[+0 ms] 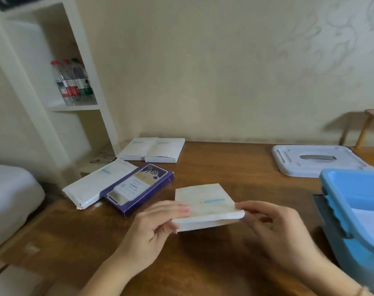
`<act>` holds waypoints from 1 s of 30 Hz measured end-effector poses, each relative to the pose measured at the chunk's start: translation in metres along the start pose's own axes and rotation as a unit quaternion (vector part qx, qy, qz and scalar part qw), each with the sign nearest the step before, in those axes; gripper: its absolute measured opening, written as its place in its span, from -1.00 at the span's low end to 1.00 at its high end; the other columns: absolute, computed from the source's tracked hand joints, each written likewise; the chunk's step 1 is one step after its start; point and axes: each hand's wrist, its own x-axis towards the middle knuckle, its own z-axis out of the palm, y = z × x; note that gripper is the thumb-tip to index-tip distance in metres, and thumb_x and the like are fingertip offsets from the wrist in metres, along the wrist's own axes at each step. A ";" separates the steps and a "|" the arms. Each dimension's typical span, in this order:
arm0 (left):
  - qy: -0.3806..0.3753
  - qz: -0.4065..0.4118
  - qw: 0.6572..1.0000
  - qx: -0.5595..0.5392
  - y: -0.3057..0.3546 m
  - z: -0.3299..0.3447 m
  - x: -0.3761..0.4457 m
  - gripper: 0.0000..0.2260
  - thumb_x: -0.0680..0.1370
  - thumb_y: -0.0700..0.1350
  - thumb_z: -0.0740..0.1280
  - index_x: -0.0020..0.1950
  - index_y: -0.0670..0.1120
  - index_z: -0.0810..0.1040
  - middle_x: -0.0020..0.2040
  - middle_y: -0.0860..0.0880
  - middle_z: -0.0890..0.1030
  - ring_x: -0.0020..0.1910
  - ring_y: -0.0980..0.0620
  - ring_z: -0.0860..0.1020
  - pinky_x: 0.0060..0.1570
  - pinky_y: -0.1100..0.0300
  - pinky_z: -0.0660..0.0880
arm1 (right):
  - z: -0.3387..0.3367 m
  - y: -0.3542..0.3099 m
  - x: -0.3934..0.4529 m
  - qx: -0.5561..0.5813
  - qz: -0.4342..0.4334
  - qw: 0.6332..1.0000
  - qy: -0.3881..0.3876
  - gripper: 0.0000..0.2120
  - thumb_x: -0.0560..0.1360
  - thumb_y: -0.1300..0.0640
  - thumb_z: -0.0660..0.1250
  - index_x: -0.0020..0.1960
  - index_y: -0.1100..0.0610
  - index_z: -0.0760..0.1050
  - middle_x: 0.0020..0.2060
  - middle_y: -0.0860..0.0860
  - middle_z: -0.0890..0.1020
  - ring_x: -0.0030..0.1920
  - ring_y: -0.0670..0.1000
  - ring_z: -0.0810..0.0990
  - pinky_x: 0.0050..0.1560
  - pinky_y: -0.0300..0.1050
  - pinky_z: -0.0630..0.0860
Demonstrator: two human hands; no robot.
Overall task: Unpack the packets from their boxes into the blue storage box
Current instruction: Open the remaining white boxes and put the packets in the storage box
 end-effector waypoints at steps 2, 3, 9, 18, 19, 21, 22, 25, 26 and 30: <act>0.132 -0.022 0.987 -0.094 0.019 -0.004 0.008 -0.76 0.59 0.19 0.24 0.12 0.20 0.66 0.01 0.22 0.68 0.10 0.20 0.61 -0.13 0.38 0.57 | -0.012 -0.021 0.006 0.081 -0.027 0.996 0.036 -0.93 0.46 -0.05 0.41 -0.11 -0.18 0.66 -0.19 -0.27 0.69 -0.15 -0.24 0.65 -0.21 -0.45 0.50; 0.184 -0.049 0.972 -0.136 0.029 -0.005 0.014 -0.78 0.55 0.21 0.24 0.04 0.25 0.66 -0.09 0.21 0.68 0.01 0.21 0.62 -0.20 0.40 0.55 | -0.015 -0.030 0.009 0.127 -0.041 0.990 0.045 -0.90 0.47 -0.08 0.38 -0.11 -0.13 0.67 -0.19 -0.20 0.70 -0.16 -0.20 0.66 -0.22 -0.43 0.50; 0.285 -0.126 0.914 -0.262 0.060 -0.002 0.050 -0.88 0.48 0.24 0.31 -0.17 0.36 0.65 -0.17 0.29 0.67 -0.11 0.35 0.61 -0.30 0.52 0.46 | -0.007 -0.052 0.028 0.283 -0.031 0.956 0.074 -0.82 0.53 -0.02 0.31 -0.09 0.02 0.65 -0.21 -0.02 0.71 -0.18 -0.01 0.66 -0.22 -0.14 0.59; 0.231 0.025 0.967 -0.102 0.046 -0.014 0.076 -0.79 0.56 0.20 0.25 -0.02 0.11 0.58 -0.09 0.21 0.64 -0.08 0.21 0.60 -0.17 0.47 0.46 | -0.010 -0.051 0.057 0.200 -0.136 0.962 0.128 -0.88 0.53 -0.05 0.37 -0.04 -0.05 0.66 -0.06 -0.18 0.70 -0.01 -0.12 0.66 -0.16 -0.27 0.60; 0.226 0.021 0.968 -0.105 0.044 -0.015 0.075 -0.79 0.56 0.21 0.26 -0.02 0.12 0.58 -0.09 0.20 0.64 -0.07 0.19 0.60 -0.17 0.47 0.47 | -0.009 -0.050 0.058 0.196 -0.136 0.963 0.127 -0.89 0.54 -0.03 0.37 -0.05 -0.05 0.66 -0.07 -0.18 0.70 -0.03 -0.10 0.66 -0.15 -0.26 0.60; 0.208 0.006 0.972 -0.110 0.039 -0.017 0.073 -0.83 0.55 0.20 0.30 -0.02 0.16 0.60 -0.08 0.20 0.64 -0.03 0.15 0.60 -0.19 0.42 0.50 | -0.007 -0.047 0.058 0.195 -0.131 0.964 0.125 -0.91 0.50 0.05 0.38 -0.05 -0.05 0.66 -0.09 -0.14 0.70 -0.08 -0.04 0.66 -0.16 -0.21 0.61; 0.193 -0.004 0.974 -0.116 0.036 -0.018 0.070 -0.85 0.53 0.18 0.32 -0.01 0.16 0.61 -0.07 0.19 0.63 -0.01 0.12 0.60 -0.20 0.37 0.54 | -0.005 -0.046 0.057 0.202 -0.127 0.964 0.120 -0.90 0.48 0.08 0.39 -0.05 -0.04 0.66 -0.09 -0.11 0.70 -0.09 -0.02 0.66 -0.17 -0.21 0.61; 0.167 -0.022 0.978 -0.122 0.032 -0.017 0.064 -0.85 0.50 0.15 0.32 0.03 0.17 0.58 -0.01 0.20 0.62 0.08 0.12 0.59 -0.22 0.17 0.64 | -0.005 -0.046 0.055 0.230 -0.114 0.961 0.104 -0.90 0.45 0.14 0.42 -0.08 -0.02 0.66 -0.11 -0.07 0.70 -0.09 -0.03 0.67 -0.17 -0.26 0.60; 0.168 -0.024 0.978 -0.118 0.032 -0.016 0.062 -0.84 0.50 0.15 0.32 0.04 0.17 0.58 0.01 0.20 0.62 0.10 0.12 0.58 -0.22 0.15 0.65 | -0.005 -0.046 0.054 0.237 -0.107 0.960 0.101 -0.88 0.45 0.18 0.43 -0.09 -0.02 0.66 -0.11 -0.07 0.71 -0.10 -0.04 0.67 -0.17 -0.25 0.61; 0.190 -0.020 0.977 -0.100 0.036 -0.012 0.062 -0.86 0.51 0.15 0.31 0.01 0.16 0.58 0.02 0.22 0.61 0.09 0.14 0.58 -0.25 0.20 0.64 | -0.007 -0.048 0.053 0.272 -0.068 0.956 0.086 -0.80 0.44 0.29 0.45 -0.09 0.00 0.68 -0.14 -0.04 0.72 -0.19 -0.07 0.67 -0.21 -0.19 0.63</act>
